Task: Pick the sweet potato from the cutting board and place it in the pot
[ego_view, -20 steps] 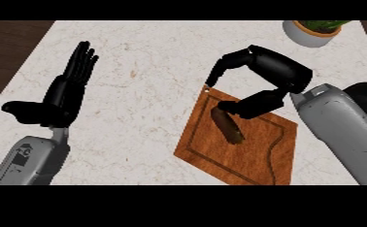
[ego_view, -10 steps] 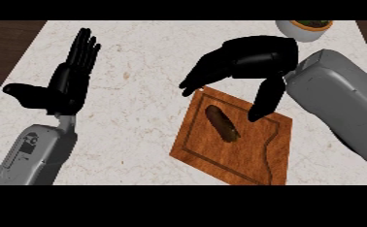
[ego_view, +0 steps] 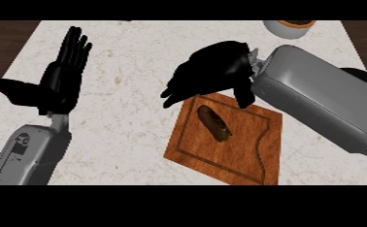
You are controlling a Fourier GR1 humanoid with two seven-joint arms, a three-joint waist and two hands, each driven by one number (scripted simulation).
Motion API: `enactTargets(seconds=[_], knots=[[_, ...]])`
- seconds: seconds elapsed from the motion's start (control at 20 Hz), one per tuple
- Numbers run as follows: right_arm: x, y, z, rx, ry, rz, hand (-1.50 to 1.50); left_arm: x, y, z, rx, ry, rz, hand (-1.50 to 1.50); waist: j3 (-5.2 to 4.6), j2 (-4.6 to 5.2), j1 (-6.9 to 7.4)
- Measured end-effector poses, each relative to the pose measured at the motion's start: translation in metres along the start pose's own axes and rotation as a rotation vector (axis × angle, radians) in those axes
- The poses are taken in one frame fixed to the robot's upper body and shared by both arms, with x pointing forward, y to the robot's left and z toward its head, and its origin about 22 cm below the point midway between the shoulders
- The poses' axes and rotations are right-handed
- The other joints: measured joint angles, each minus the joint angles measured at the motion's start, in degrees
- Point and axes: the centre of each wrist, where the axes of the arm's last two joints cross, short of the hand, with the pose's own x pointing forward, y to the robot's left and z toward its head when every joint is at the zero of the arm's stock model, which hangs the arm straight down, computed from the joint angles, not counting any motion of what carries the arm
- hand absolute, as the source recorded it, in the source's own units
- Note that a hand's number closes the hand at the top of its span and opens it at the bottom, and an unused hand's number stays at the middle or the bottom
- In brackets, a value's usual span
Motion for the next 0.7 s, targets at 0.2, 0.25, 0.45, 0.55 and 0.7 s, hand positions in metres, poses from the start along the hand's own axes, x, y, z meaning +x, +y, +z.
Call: enactTargets(seconds=[0.2, 0.25, 0.45, 0.55, 0.7], knots=[[0.001, 0.008, -0.022, 0.09, 0.007, 0.058, -1.5, 0.001, 0.012, 0.003, 0.019, 0.014, -0.004, 0.0, 0.0, -0.28, -1.21], [0.0, 0.013, -0.027, 0.109, 0.011, 0.064, -1.5, 0.001, 0.009, 0.002, 0.024, 0.014, -0.006, 0.0, 0.0, -0.31, -1.48], [-0.004, 0.028, -0.045, 0.172, 0.04, 0.082, -1.5, 0.003, 0.013, 0.004, 0.036, 0.019, -0.006, 0.0, 0.0, -0.43, -2.11], [-0.005, 0.039, -0.053, 0.203, 0.055, 0.084, -1.5, 0.001, 0.013, 0.007, 0.043, 0.018, -0.01, 0.0, 0.01, -0.48, -2.35], [-0.009, 0.05, -0.063, 0.243, 0.063, 0.081, -1.5, 0.004, 0.013, 0.006, 0.045, 0.017, -0.01, 0.0, 0.02, -0.49, -2.51]])
